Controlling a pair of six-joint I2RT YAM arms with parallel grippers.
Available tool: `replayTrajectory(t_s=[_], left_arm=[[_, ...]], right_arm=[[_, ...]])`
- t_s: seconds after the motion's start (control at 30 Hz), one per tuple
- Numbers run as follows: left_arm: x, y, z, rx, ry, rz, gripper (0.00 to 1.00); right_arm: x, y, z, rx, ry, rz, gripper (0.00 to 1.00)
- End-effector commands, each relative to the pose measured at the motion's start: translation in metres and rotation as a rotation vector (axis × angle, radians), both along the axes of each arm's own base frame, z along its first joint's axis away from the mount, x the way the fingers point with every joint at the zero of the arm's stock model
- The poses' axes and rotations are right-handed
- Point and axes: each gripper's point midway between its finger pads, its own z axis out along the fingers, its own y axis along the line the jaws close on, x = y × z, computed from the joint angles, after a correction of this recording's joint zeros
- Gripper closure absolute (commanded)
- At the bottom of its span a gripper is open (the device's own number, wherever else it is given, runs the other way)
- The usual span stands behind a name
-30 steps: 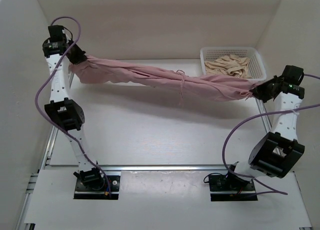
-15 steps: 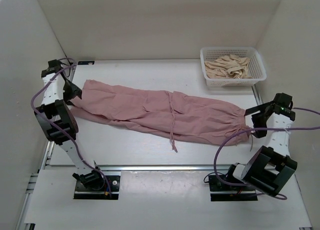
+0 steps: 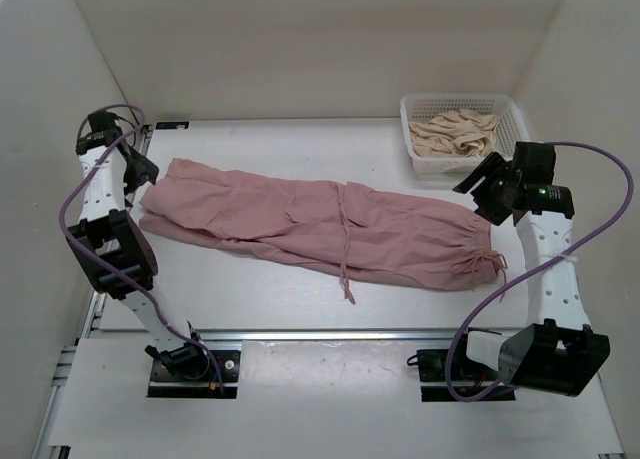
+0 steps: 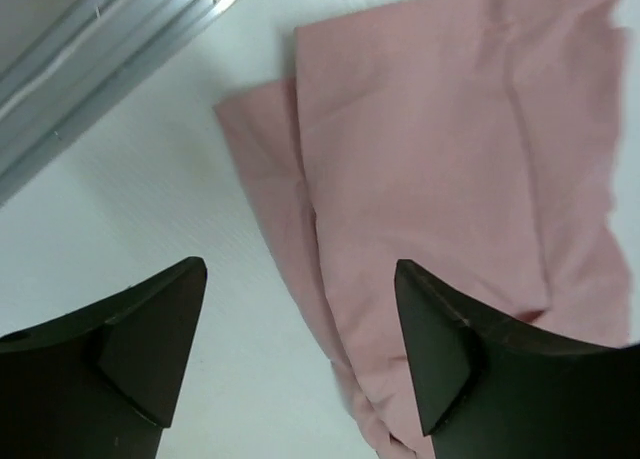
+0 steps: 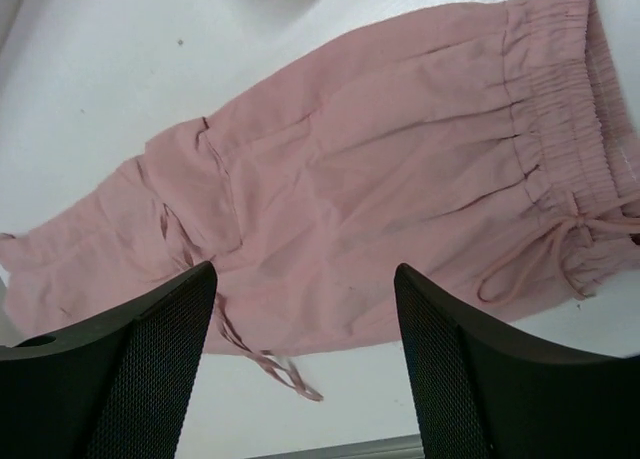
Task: Fold and stack the trousers
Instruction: Fold the trousers
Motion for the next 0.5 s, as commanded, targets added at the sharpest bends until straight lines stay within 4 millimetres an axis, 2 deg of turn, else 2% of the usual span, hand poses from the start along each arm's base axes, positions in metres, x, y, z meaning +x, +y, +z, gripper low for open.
replayTrajectory(t_s=[0.0, 0.13, 0.2, 0.3, 0.4, 0.47], left_arm=[[-0.005, 0.007, -0.03, -0.011, 0.072, 0.03, 0.12], [0.003, 0.005, -0.062, -0.094, 0.085, 0.017, 0.11], [0.007, 0.008, -0.071, -0.112, 0.086, 0.031, 0.11], [0.002, 0.007, -0.092, -0.154, 0.125, 0.065, 0.11], [-0.002, 0.015, -0.11, -0.168, 0.132, 0.106, 0.11], [0.002, 0.014, -0.126, -0.188, 0.147, 0.115, 0.11]], right_arm=[[-0.014, 0.001, -0.003, -0.048, 0.038, 0.068, 0.24], [-0.021, -0.001, -0.008, -0.072, 0.069, 0.087, 0.21], [-0.022, -0.002, -0.012, -0.076, 0.091, 0.081, 0.21], [-0.024, -0.006, -0.014, -0.089, 0.106, 0.057, 0.18], [-0.025, -0.008, -0.012, -0.097, 0.098, 0.05, 0.17], [-0.025, -0.008, -0.012, -0.097, 0.098, 0.05, 0.17]])
